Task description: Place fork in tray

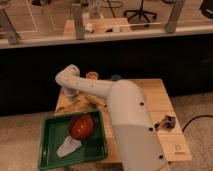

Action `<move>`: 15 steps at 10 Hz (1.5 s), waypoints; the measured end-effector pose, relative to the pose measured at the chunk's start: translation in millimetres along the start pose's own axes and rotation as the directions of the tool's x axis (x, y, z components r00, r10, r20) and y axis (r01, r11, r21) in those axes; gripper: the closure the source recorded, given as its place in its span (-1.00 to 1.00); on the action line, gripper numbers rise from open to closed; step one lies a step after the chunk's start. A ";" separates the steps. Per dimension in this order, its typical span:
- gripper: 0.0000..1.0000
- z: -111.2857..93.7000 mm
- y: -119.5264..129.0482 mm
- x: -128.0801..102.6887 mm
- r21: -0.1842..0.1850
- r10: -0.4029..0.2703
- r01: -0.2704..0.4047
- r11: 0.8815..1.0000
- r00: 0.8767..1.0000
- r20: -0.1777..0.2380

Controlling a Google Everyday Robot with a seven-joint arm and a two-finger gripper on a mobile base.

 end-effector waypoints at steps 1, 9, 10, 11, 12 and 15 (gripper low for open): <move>1.00 -22.9 -7.1 -6.2 0.061 -0.027 0.026 0.998 0.999 0.024; 1.00 -108.0 21.1 -67.0 0.221 -0.209 0.170 0.960 0.964 0.167; 1.00 -110.5 32.2 -85.1 0.214 -0.265 0.228 0.950 0.950 0.162; 1.00 -113.2 42.3 -101.5 0.224 -0.351 0.313 0.923 0.923 0.158; 1.00 -115.1 51.6 -112.5 0.242 -0.436 0.394 0.886 0.888 0.150; 1.00 -118.3 62.1 -126.3 0.265 -0.530 0.485 0.834 0.837 0.138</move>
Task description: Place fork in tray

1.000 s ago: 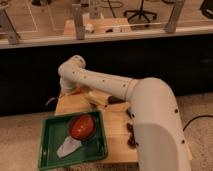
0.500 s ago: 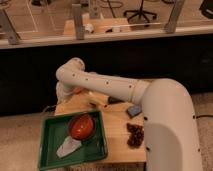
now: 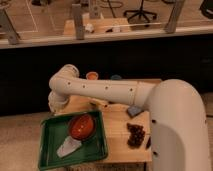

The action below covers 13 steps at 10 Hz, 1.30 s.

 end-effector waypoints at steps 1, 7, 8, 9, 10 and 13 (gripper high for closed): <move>1.00 -0.1 0.1 0.0 0.000 0.000 0.000 1.000 1.000 0.000; 1.00 10.7 13.7 -20.5 -0.167 -0.354 0.349 0.922 0.935 0.001; 1.00 15.5 18.7 -30.0 -0.198 -0.454 0.451 0.870 0.891 0.033; 1.00 17.9 22.0 -35.0 -0.210 -0.487 0.486 0.848 0.872 0.050; 1.00 20.9 24.9 -38.3 -0.200 -0.506 0.509 0.837 0.859 0.071; 0.60 37.1 31.7 -43.3 -0.098 -0.550 0.565 0.819 0.822 0.145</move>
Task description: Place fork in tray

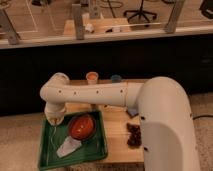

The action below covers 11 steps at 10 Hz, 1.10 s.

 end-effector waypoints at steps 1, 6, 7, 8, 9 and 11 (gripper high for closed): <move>0.42 7.1 0.4 -2.2 0.008 -0.029 0.029 1.000 0.999 0.016; -0.56 31.1 3.1 -9.2 -0.026 -0.116 0.118 0.993 0.992 0.047; -0.60 32.4 3.4 -8.3 -0.028 -0.112 0.114 0.993 0.993 0.045; -0.60 33.5 3.8 -6.7 -0.027 -0.099 0.100 0.995 0.994 0.041; -0.60 33.6 3.7 -5.4 -0.025 -0.088 0.089 0.996 0.995 0.036; -0.60 32.1 3.3 -1.5 -0.031 -0.038 0.040 0.999 0.999 0.037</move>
